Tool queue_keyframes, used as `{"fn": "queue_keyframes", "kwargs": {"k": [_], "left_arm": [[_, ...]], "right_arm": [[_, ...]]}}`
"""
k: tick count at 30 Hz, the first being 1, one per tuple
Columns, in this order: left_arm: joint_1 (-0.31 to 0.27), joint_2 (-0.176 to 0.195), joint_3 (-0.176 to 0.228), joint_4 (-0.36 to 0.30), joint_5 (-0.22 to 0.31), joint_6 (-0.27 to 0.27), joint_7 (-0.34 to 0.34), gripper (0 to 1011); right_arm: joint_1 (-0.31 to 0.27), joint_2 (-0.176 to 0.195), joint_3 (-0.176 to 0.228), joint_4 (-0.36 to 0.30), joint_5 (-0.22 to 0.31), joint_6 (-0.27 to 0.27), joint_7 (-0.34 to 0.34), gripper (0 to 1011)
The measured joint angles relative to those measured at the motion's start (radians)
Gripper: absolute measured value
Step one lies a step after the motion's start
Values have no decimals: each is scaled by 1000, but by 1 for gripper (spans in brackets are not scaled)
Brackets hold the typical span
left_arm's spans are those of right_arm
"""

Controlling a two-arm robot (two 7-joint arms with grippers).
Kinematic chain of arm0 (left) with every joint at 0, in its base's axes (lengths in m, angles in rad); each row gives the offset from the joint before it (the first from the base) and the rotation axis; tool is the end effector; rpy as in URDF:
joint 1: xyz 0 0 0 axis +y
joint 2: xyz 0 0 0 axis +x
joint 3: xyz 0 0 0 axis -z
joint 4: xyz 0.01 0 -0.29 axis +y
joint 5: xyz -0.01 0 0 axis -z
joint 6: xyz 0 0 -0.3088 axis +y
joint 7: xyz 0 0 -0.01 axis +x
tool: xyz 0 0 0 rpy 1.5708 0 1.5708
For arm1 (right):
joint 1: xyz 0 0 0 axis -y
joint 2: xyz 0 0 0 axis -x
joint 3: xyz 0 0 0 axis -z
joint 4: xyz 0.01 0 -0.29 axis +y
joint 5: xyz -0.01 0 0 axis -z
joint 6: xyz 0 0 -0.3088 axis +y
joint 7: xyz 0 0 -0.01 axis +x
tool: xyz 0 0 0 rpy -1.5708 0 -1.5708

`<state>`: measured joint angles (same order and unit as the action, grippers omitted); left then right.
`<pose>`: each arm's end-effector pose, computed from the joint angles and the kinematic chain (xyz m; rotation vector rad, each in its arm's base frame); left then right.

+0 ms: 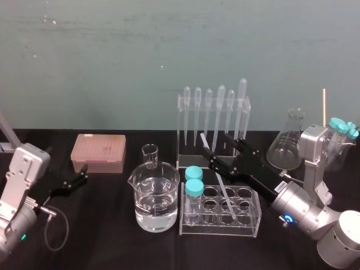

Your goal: Pick up the stirring rod with one hand, then place it down.

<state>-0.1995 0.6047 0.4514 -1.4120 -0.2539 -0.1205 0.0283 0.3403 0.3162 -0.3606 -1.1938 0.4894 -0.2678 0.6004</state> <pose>0.3581 0.0827 -0.3023 0.3045 -0.2850 1.2480 0.4103 -0.0283 -0.3074 0.1439 -0.0667 -0.7849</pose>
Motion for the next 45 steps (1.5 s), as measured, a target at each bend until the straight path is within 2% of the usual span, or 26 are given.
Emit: {"fn": "queue_keyframes", "kwargs": {"k": [4,8,9,10,12,14,15,16,17,18,19,21,27,45], "left_arm": [[0,0,0,0,0,0,0,1000],[0,0,0,0,0,0,0,1000],[0,0,0,0,0,0,0,1000],[0,0,0,0,0,0,0,1000],[0,0,0,0,0,0,0,1000],[0,0,0,0,0,0,0,1000],[0,0,0,0,0,0,0,1000],[0,0,0,0,0,0,0,1000],[0,0,0,0,0,0,0,1000],[0,0,0,0,0,0,0,1000],[0,0,0,0,0,0,0,1000],[0,0,0,0,0,0,0,1000],[0,0,0,0,0,0,0,1000],[0,0,0,0,0,0,0,1000]], "right_arm": [[-2,0,2,-4,0,1,-2,879],[-24,2,23,-34,-3,7,-45,973],[-40,3,40,-50,-15,7,-90,989],[-40,3,40,-50,-15,7,-90,997],[-73,8,78,-80,-67,9,-205,1003],[-92,10,98,-92,-103,21,-278,1003],[-111,12,117,-101,-134,39,-347,1003],[-111,12,117,-101,-134,39,-347,1003],[-136,14,138,-106,-170,74,-424,1003],[-136,14,138,-106,-170,74,-424,1003],[-150,14,150,-106,-182,95,-455,1003],[-163,13,159,-97,-193,118,-477,1003],[-172,4,169,-56,-208,151,-486,1003],[-170,6,166,-64,-204,146,-482,1003]]}}
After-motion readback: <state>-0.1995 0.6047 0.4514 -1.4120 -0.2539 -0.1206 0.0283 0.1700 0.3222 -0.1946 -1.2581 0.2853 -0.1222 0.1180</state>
